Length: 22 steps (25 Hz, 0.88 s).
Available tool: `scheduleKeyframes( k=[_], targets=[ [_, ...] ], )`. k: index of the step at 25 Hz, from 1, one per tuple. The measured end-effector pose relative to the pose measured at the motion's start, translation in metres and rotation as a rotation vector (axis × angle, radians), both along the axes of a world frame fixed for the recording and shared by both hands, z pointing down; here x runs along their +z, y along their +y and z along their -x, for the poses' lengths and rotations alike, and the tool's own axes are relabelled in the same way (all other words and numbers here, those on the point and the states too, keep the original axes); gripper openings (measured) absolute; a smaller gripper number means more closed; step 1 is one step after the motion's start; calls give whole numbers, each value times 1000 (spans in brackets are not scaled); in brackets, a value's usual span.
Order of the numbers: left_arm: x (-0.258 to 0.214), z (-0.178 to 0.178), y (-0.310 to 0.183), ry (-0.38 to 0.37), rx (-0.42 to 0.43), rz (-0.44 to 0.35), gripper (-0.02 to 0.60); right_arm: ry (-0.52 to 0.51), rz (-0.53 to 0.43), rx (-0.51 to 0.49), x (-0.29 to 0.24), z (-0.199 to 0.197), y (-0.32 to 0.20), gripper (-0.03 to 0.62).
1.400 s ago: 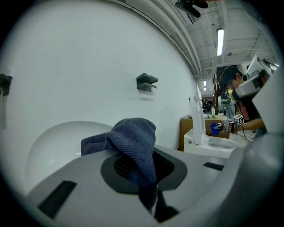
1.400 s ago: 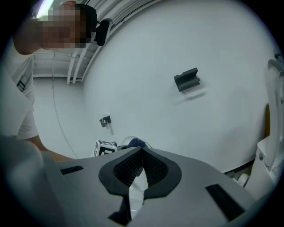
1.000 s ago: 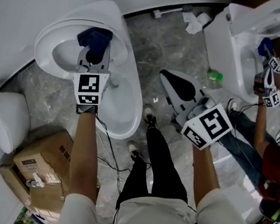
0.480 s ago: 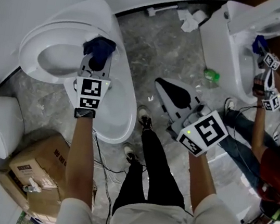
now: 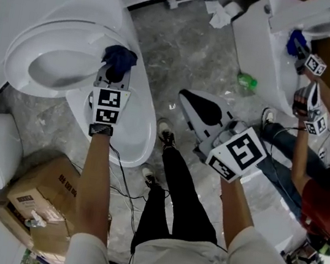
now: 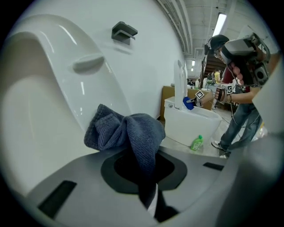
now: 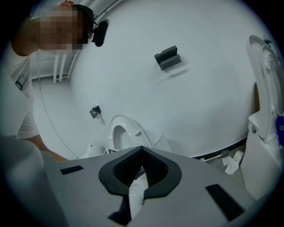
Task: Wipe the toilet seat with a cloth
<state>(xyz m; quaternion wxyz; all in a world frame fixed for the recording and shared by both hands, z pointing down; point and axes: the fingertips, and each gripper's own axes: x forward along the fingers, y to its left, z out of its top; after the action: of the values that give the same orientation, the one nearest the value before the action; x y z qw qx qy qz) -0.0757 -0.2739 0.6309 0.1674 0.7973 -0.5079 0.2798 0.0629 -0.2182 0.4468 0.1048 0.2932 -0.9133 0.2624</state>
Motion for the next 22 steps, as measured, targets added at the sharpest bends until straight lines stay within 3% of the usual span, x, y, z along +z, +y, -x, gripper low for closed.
scheduleKeyframes(
  k=[5, 10, 17, 22],
  targets=[
    [26, 4, 13, 80, -46, 5, 37, 3, 32, -2, 12, -2, 3, 28],
    [45, -7, 25, 131, -13, 45, 37, 28, 45, -14, 24, -1, 5, 28],
    [99, 23, 42, 73, -94, 169, 37, 10, 95, -69, 36, 15, 17, 28],
    [115, 40, 47, 81, -186, 178, 37, 24, 83, -88, 39, 22, 18, 28]
  ],
)
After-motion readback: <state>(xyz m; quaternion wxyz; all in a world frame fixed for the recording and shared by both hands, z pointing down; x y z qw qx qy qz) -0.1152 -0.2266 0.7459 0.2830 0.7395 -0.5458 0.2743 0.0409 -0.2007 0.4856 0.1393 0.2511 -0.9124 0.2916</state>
